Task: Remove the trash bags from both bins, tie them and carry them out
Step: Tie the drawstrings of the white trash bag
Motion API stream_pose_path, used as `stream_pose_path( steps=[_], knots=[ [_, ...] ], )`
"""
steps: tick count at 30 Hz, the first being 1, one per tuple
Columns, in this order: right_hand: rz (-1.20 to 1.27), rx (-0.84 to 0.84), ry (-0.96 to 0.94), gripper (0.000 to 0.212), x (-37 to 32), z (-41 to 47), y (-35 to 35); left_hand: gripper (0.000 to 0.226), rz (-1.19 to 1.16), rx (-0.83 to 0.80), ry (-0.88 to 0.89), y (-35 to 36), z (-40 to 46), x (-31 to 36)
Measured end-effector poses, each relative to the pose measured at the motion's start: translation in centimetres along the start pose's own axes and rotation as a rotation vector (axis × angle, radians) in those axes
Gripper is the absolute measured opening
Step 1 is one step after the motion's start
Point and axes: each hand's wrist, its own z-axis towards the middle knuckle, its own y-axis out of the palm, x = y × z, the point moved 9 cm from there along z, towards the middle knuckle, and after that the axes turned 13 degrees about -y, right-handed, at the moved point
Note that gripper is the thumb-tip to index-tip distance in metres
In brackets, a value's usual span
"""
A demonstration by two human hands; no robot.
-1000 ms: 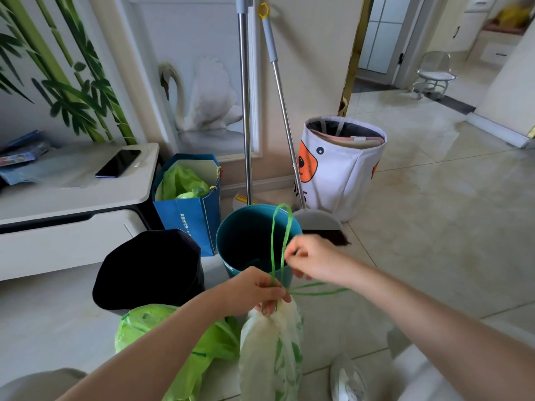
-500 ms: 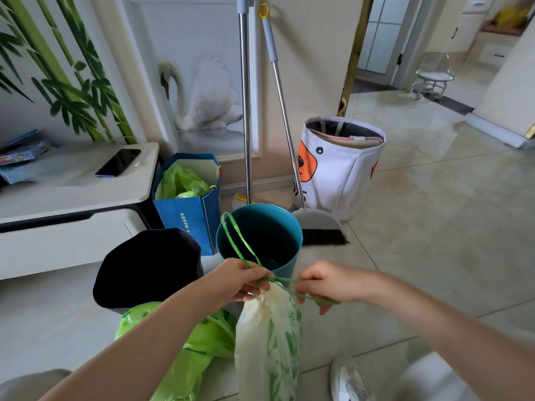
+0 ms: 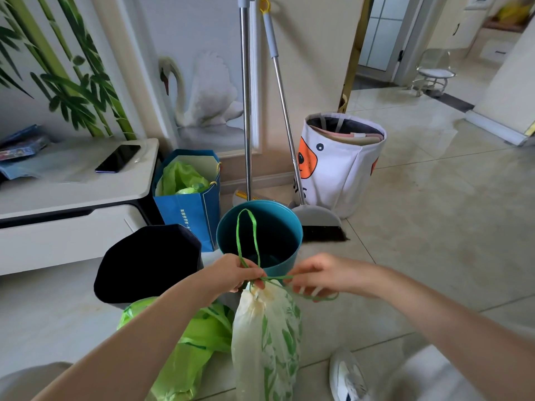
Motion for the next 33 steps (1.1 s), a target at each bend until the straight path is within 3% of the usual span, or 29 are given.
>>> stream_pose_path(
  steps=[3, 6, 10, 14, 17, 21, 26, 30, 33],
  knots=[
    [0.162, 0.141, -0.017, 0.026, 0.1, 0.4, -1.4, 0.024, -0.055, -0.078, -0.017, 0.6, 0.0, -0.3],
    [-0.064, 0.218, -0.042, 0.017, 0.2, 1.2, -2.3, 0.026, -0.081, -0.179, -0.014, 1.7, -0.1, -0.3],
    [-0.275, 0.04, -0.105, 0.023, -0.8, 2.4, 1.0, 0.016, -0.023, -0.274, 0.029, 3.2, -0.8, 0.1],
    [-0.41, -0.029, -0.101, 0.01, -0.6, 4.0, 3.5, 0.014, 0.064, -0.284, 0.06, 3.4, -1.6, 0.4],
    [-0.448, 0.013, -0.117, 0.01, -0.9, 4.6, 2.9, 0.014, 0.094, -0.198, 0.102, 2.4, -1.8, 0.9],
    [-0.384, 0.079, -0.114, 0.017, -1.4, 4.5, 1.6, 0.007, 0.202, 0.043, 0.187, 0.4, -1.5, 1.9],
    [-0.35, 0.087, -0.098, 0.023, -0.7, 4.0, 1.6, 0.009, 0.29, 0.084, 0.331, 0.8, -1.6, 2.4],
    [-0.324, 0.11, -0.123, 0.017, -0.8, 3.7, 1.1, 0.011, 0.408, 0.205, 0.395, 0.8, -1.4, 2.9],
    [-0.344, 0.105, -0.128, 0.005, -0.8, 3.6, 1.1, 0.027, 0.498, 0.317, 0.442, 0.3, -1.3, 3.2]
  ],
)
